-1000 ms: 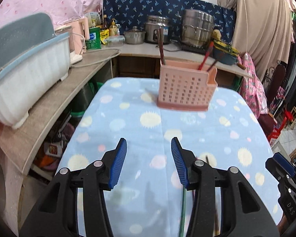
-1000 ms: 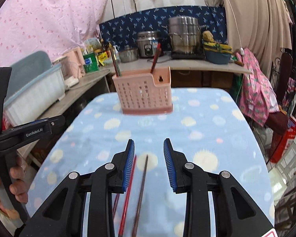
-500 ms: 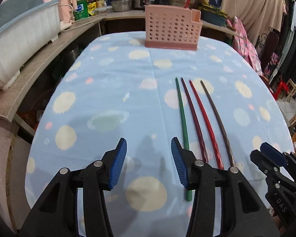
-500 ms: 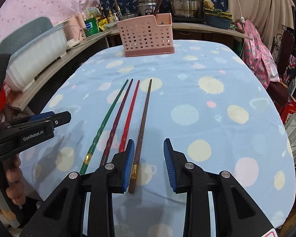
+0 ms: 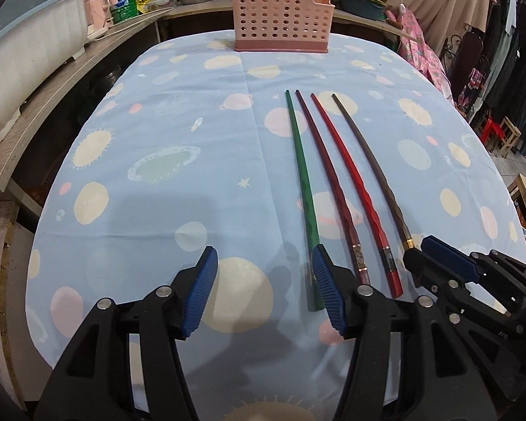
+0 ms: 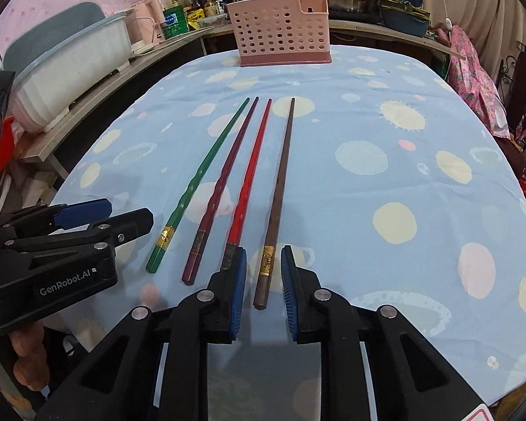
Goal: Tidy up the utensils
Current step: 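Close right tool on the brown chopstick while left tool grasps the green chopstick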
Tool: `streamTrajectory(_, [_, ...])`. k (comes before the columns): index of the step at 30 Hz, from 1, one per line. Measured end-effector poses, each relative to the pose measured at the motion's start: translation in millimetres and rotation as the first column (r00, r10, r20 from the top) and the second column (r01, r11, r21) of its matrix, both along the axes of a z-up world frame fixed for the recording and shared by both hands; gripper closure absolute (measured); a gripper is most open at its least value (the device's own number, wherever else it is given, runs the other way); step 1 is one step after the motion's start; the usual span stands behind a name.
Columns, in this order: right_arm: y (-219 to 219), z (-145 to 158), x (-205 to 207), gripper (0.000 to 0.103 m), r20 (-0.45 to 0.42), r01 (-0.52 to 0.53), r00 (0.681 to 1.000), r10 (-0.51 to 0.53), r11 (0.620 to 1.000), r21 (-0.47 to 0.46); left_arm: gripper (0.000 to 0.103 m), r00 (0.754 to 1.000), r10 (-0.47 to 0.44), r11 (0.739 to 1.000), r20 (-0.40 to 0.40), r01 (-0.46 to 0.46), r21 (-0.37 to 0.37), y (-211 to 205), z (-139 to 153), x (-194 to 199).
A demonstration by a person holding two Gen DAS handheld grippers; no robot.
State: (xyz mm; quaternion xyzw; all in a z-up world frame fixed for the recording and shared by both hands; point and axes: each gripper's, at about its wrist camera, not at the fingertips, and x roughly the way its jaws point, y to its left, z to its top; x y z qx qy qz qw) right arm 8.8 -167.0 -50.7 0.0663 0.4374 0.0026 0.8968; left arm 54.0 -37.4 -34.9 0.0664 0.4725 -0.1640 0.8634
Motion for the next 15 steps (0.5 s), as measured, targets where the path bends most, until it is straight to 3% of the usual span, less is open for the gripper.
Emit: streamTrajectory(15, [-4, -6, -1, 0.094, -0.009, 0.010, 1.000, -0.010, 1.000, 0.001, 0.050, 0.998, -0.048, 0.999, -0.045, 0.049, 0.015, -13, -16, -3])
